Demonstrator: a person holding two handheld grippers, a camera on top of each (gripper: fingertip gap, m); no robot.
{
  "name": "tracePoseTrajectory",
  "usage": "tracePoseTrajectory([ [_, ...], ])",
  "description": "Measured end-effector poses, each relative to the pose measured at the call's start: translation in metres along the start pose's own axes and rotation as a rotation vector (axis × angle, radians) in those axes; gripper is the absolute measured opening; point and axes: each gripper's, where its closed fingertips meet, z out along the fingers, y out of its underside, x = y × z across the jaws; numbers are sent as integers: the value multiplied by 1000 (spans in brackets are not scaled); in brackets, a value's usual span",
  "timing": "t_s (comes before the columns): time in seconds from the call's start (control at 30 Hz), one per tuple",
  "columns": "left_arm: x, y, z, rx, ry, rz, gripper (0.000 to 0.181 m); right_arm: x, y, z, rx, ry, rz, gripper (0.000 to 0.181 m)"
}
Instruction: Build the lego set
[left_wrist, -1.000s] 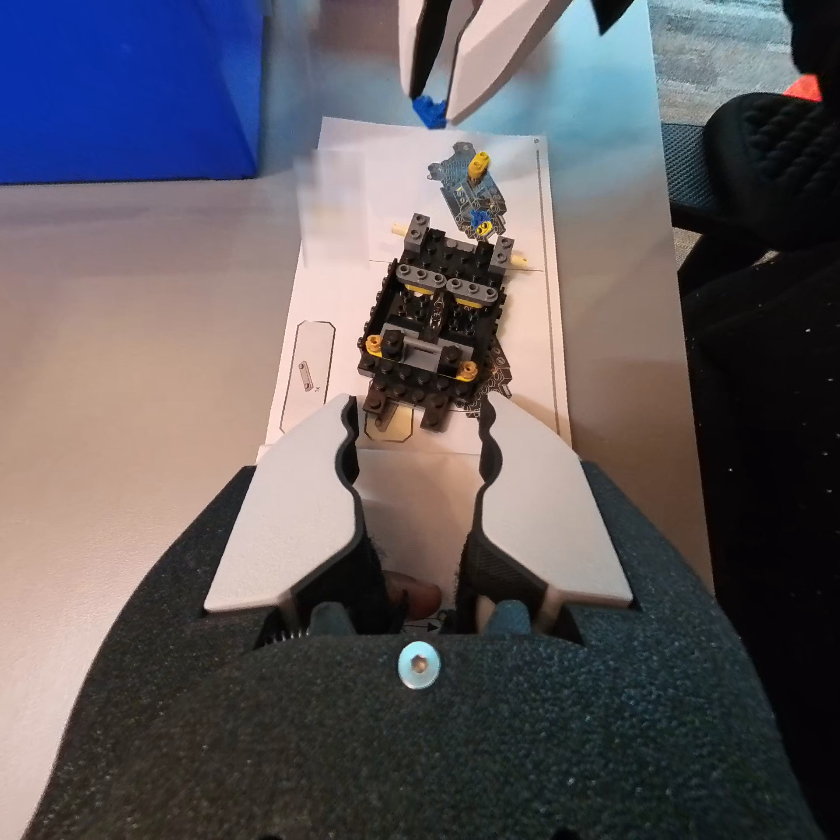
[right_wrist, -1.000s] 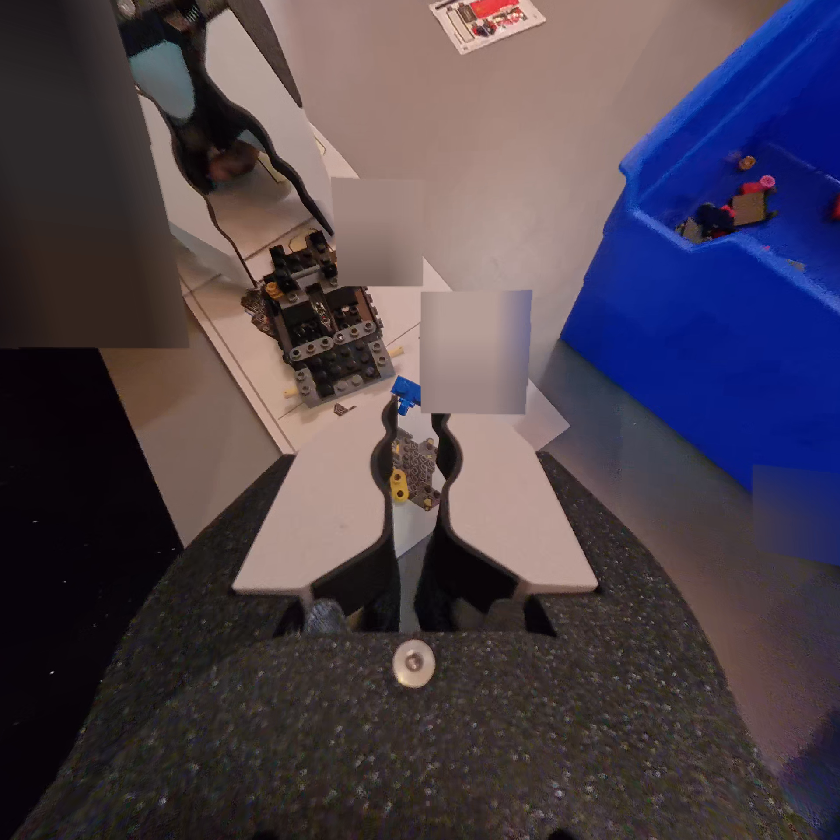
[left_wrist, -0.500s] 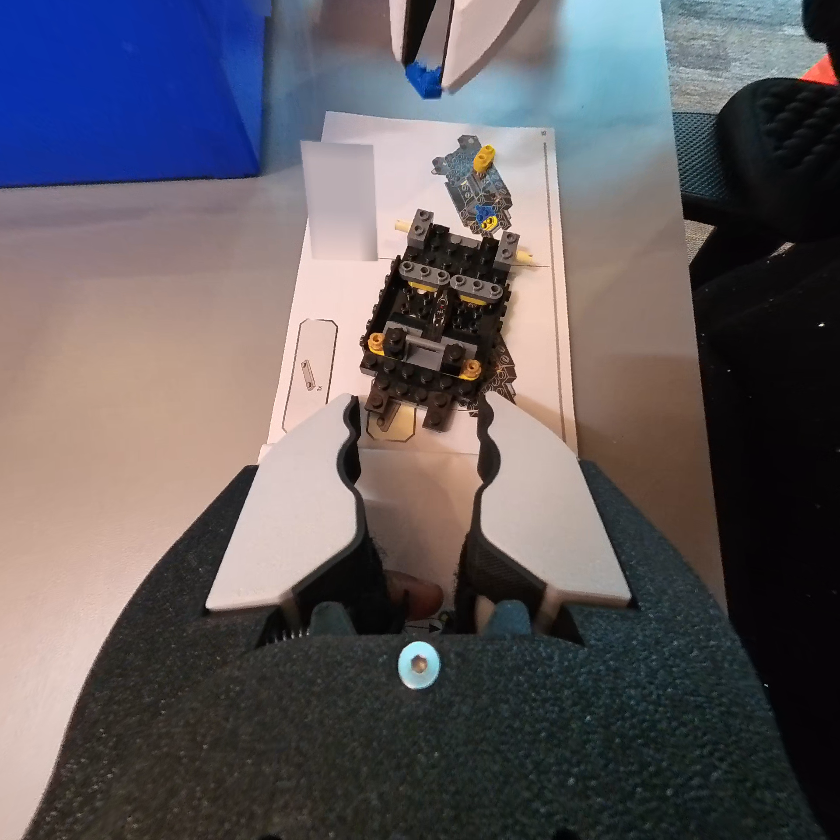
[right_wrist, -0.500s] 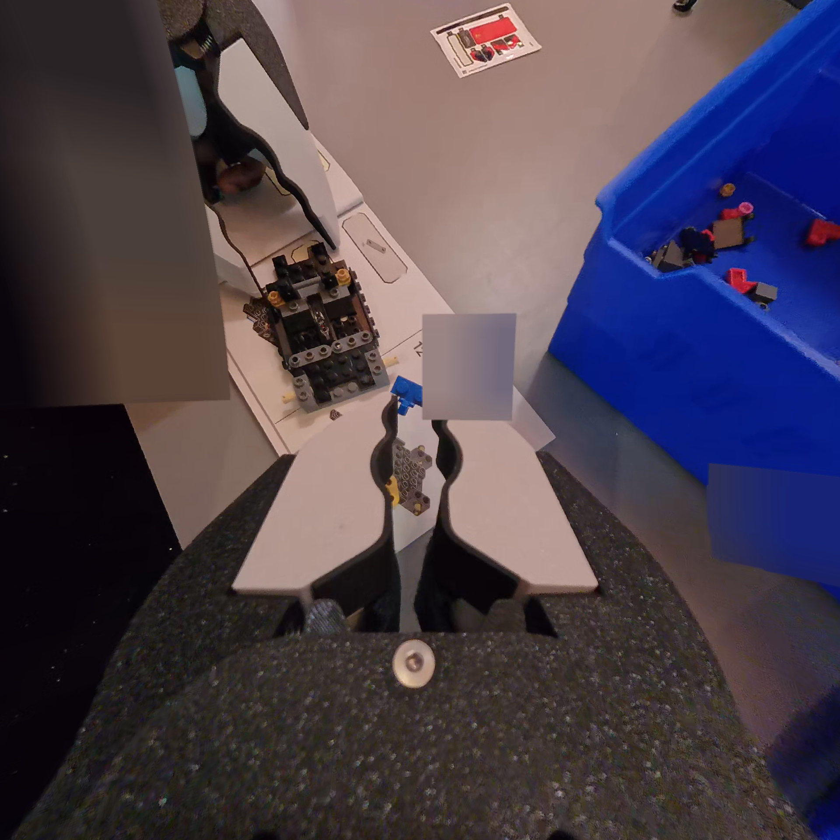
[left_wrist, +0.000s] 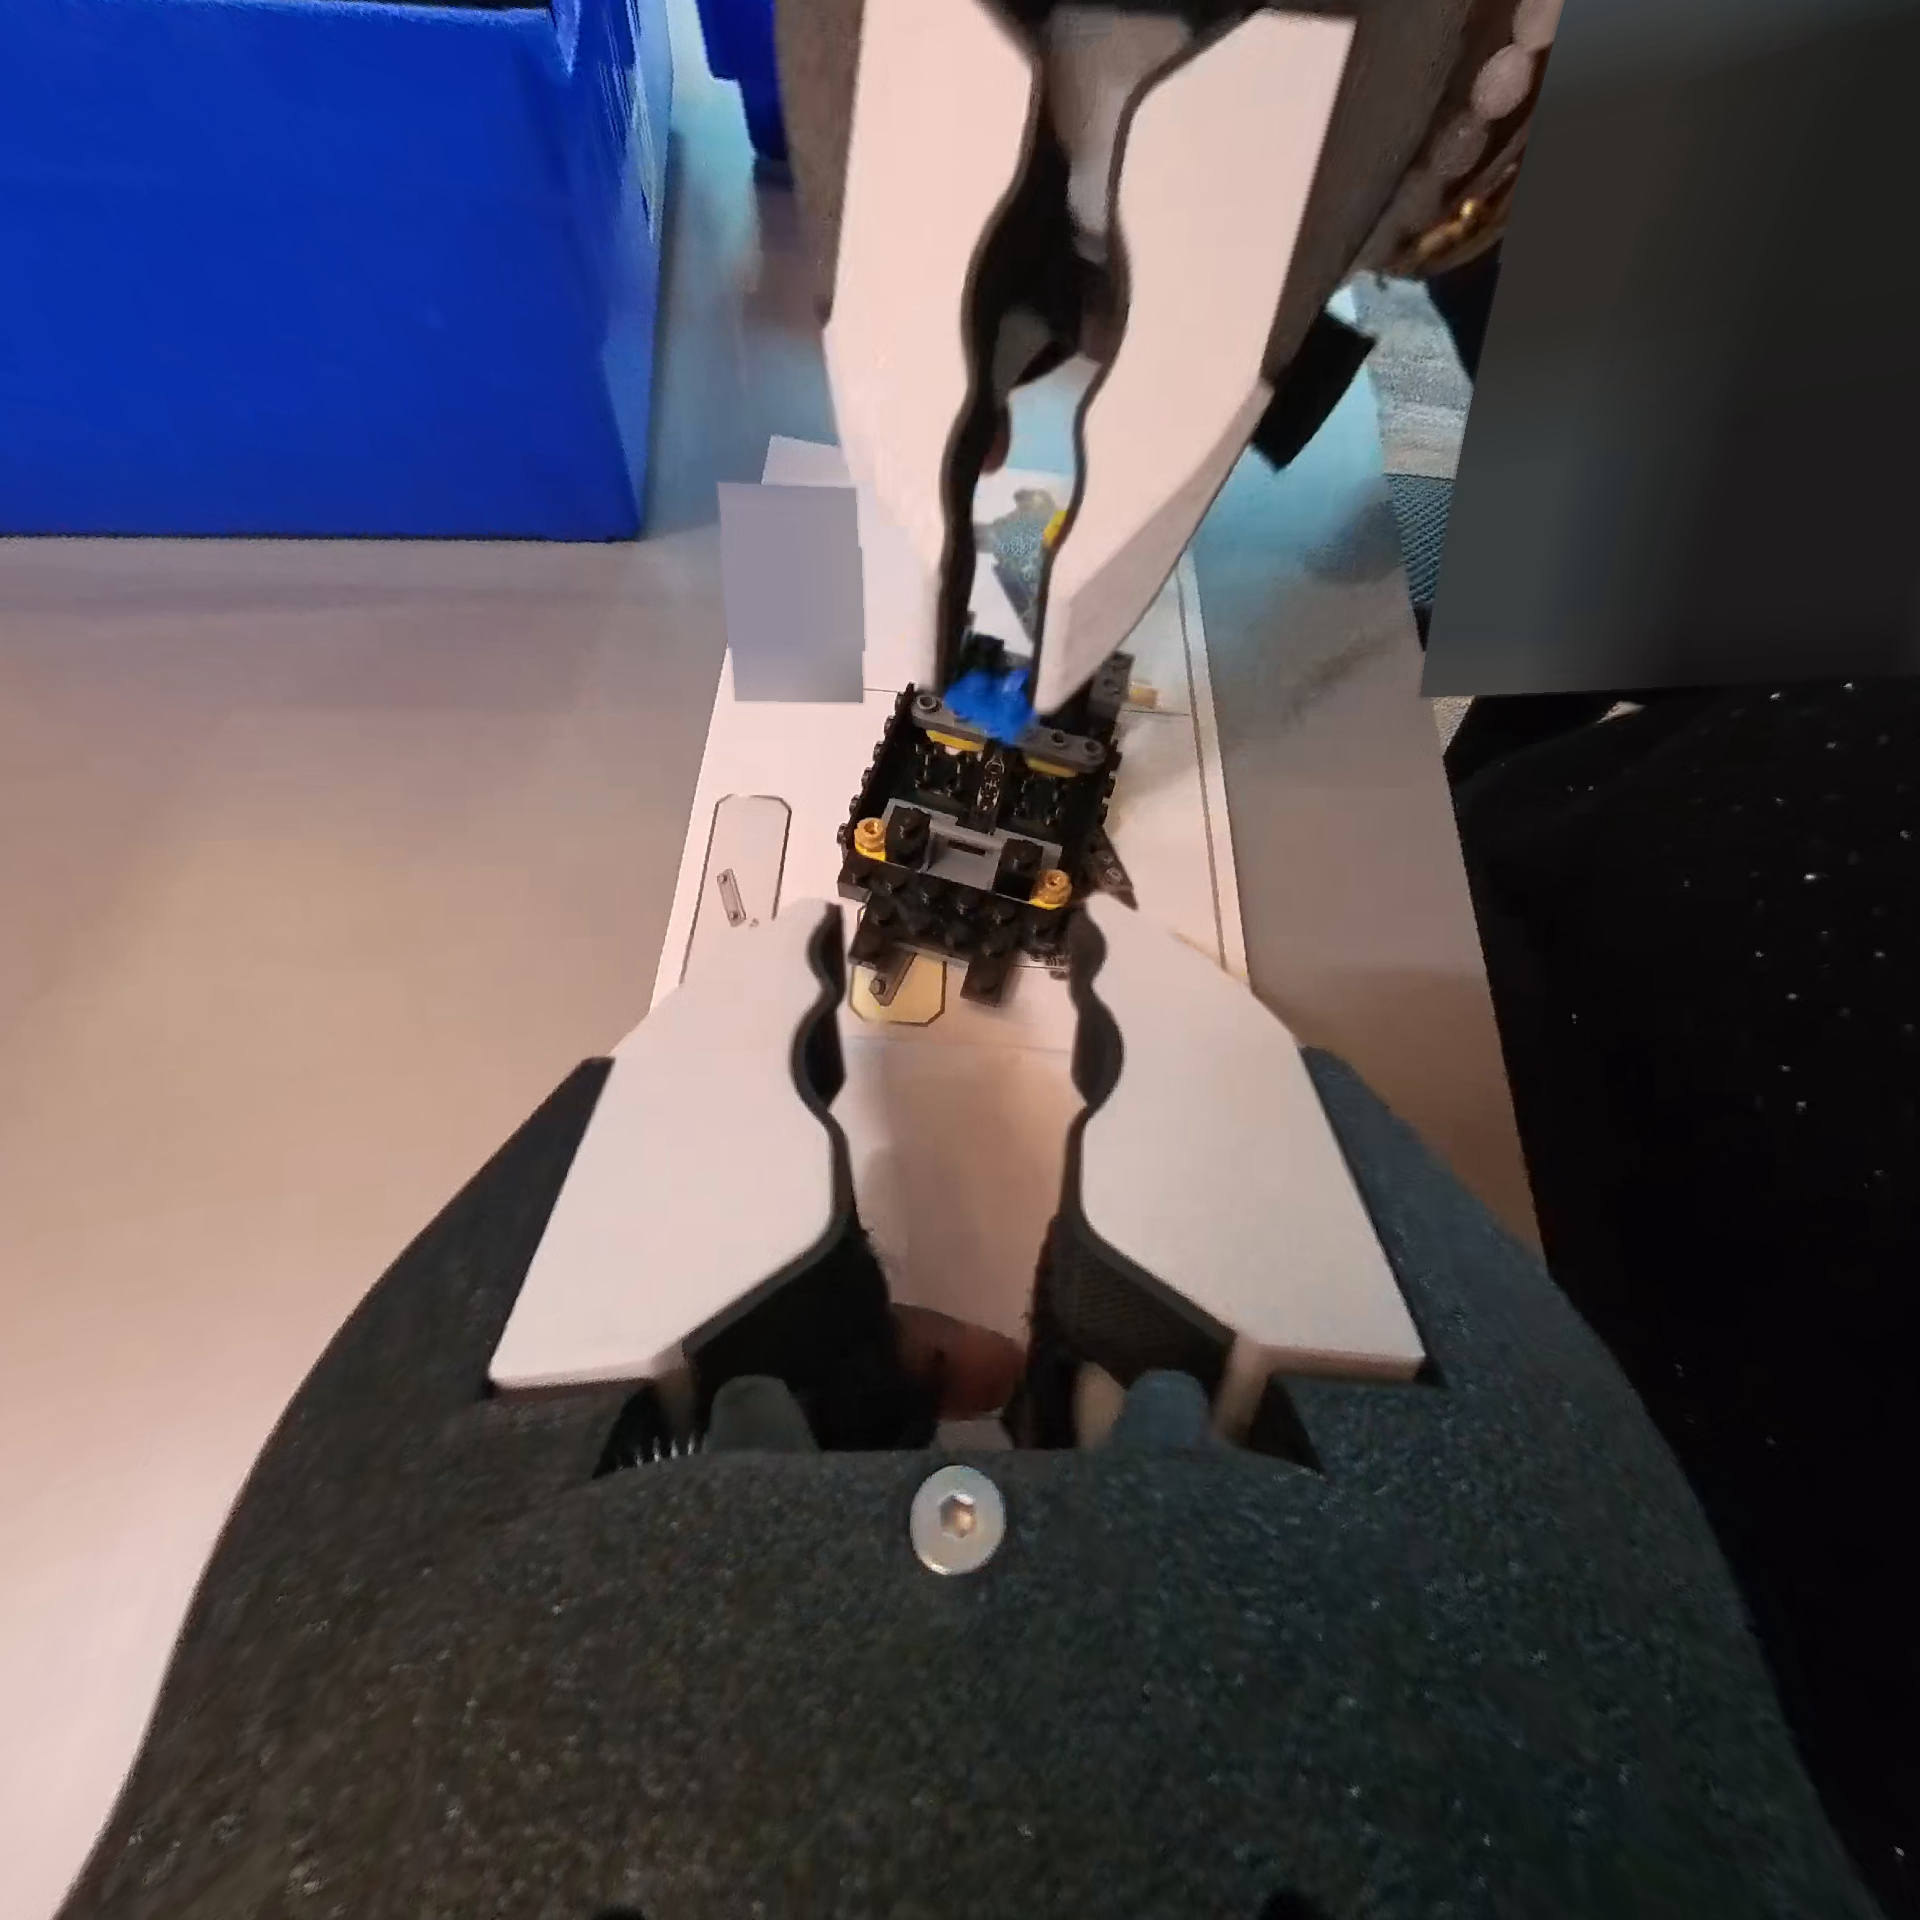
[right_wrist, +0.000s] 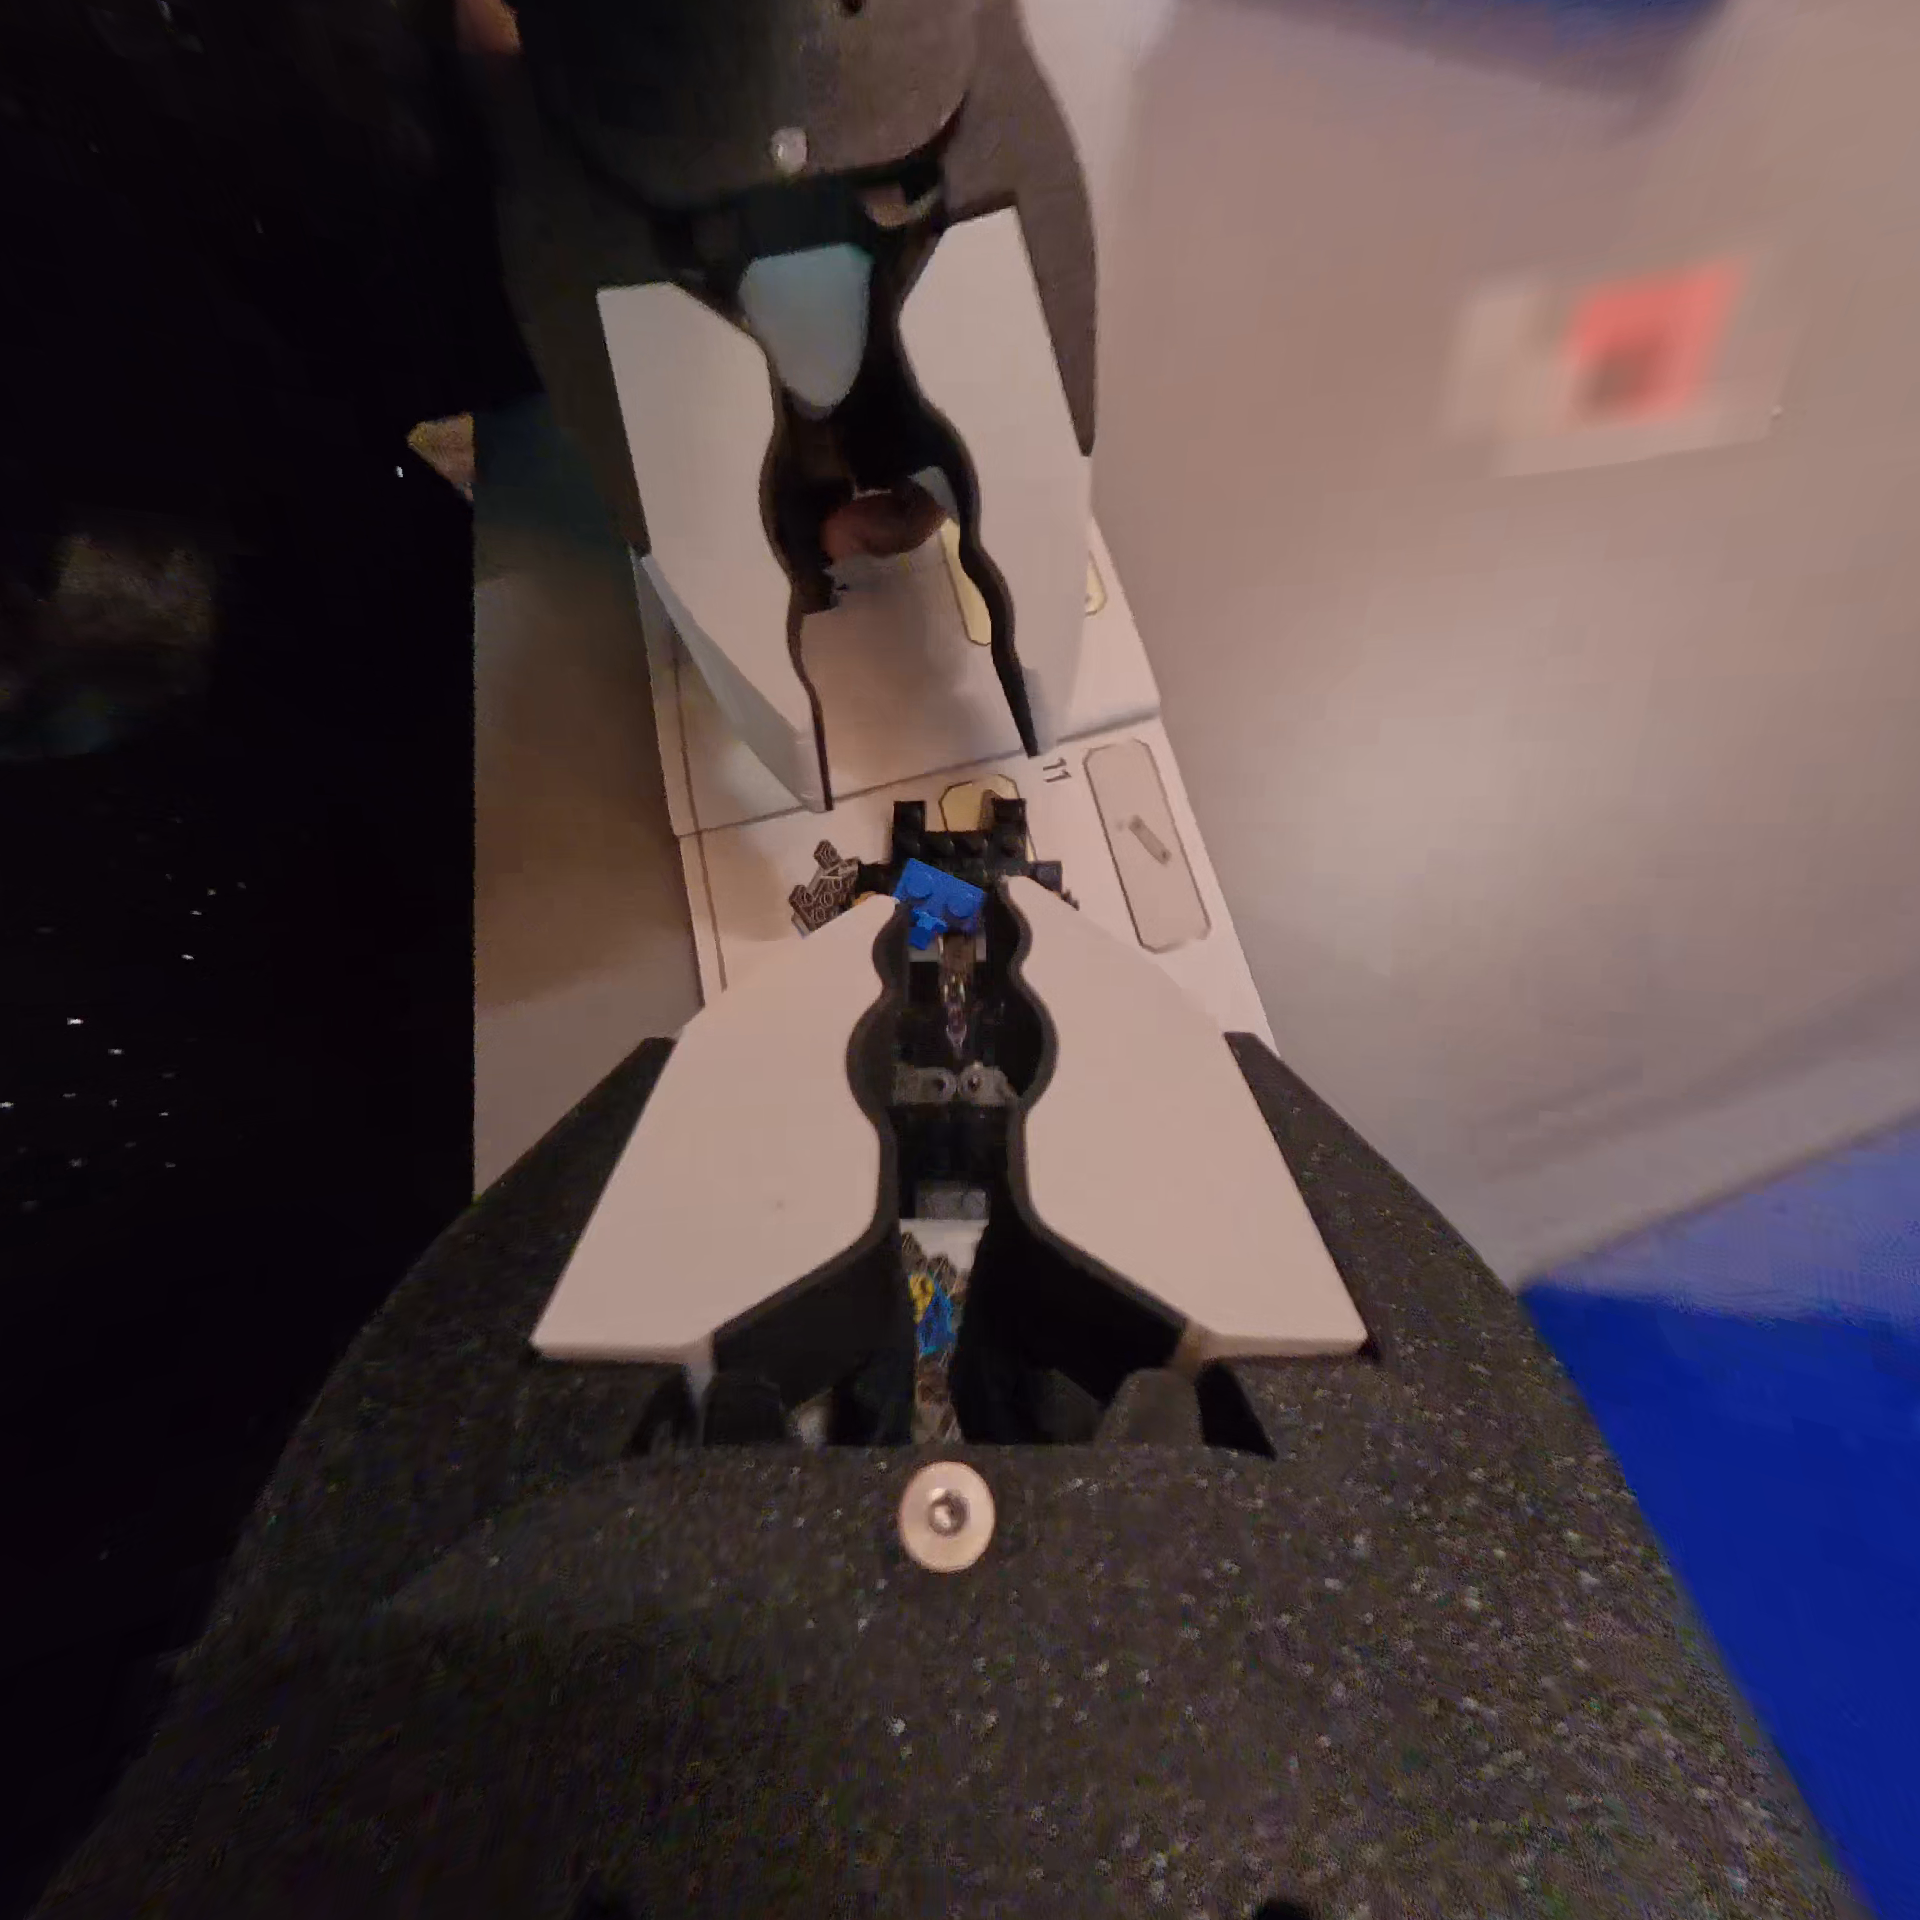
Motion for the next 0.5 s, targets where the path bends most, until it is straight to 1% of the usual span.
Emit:
tracePoseTrajectory([
  [0.03, 0, 0, -1, 0, 2, 9, 31, 0, -1, 6, -36, -17, -21, 14],
  [0.1, 0, 1, -3, 4, -5, 31, 19, -2, -1, 17, -108, -53, -51, 14],
  [0.17, -2, 3, -3, 2, -23, 46, 12, -3, 0, 25, -173, -80, -71, 14],
  [0.27, -3, 4, -1, -9, -33, 60, 9, 0, 4, 31, -259, -94, -87, 14],
  [0.5, -1, 7, 4, -38, -32, 109, 7, 1, 9, 33, -386, -125, -107, 14],
])
